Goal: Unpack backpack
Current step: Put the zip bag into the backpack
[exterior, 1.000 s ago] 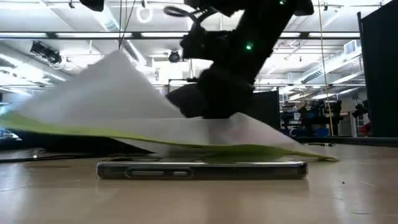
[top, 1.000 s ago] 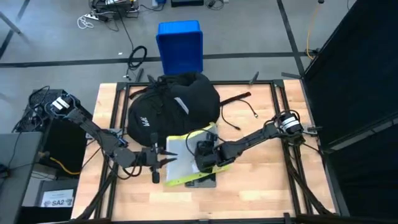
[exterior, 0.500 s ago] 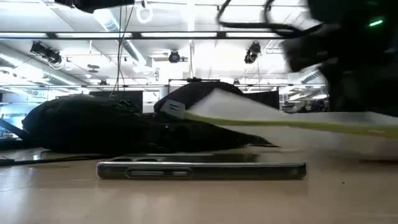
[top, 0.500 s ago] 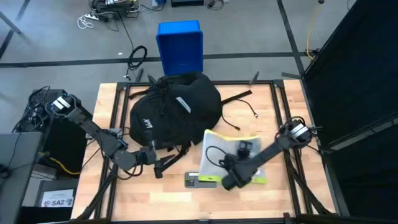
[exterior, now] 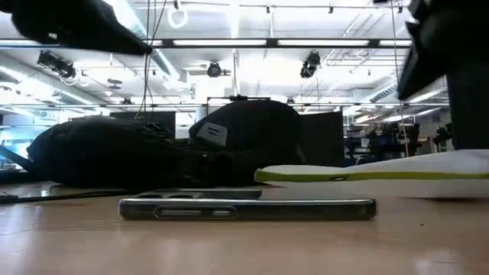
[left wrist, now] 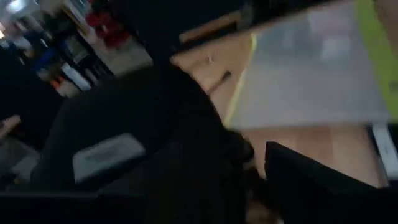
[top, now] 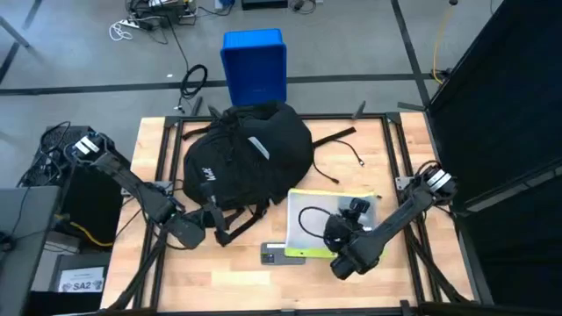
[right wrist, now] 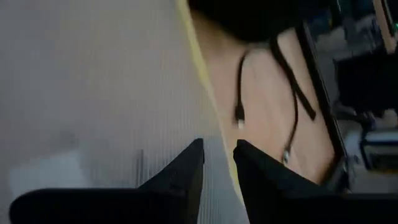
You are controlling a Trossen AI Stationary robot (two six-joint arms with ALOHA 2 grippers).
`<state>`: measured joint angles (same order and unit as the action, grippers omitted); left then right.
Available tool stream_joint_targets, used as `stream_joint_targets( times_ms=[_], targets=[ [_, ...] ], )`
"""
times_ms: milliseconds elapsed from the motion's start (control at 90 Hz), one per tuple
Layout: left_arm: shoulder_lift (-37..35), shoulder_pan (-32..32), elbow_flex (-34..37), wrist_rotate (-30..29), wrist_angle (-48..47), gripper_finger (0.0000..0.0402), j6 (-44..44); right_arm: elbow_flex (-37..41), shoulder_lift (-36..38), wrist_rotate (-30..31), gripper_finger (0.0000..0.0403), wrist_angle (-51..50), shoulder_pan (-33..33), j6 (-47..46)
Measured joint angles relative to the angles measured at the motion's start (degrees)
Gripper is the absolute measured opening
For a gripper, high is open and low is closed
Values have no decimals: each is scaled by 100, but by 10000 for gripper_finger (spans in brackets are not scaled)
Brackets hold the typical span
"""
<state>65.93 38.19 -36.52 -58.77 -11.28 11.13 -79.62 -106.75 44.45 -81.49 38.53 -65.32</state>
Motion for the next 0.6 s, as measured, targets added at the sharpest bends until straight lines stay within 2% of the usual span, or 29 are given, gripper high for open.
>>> stream_joint_targets(
  times_ms=[122,222,444,600],
  targets=[
    [73,-155,-546,370,-1682,198,1020,-6,113,318,75,682,-137,520],
    [207,-282,-842,739,-2611,198,1420,-6,123,362,75,1329,-294,1201],
    [685,-489,-960,1712,-3848,198,2015,-6,123,244,68,2675,-545,2571],
    [923,-483,-961,2112,-4190,198,2256,-6,123,227,70,3183,-633,3074]
  ],
)
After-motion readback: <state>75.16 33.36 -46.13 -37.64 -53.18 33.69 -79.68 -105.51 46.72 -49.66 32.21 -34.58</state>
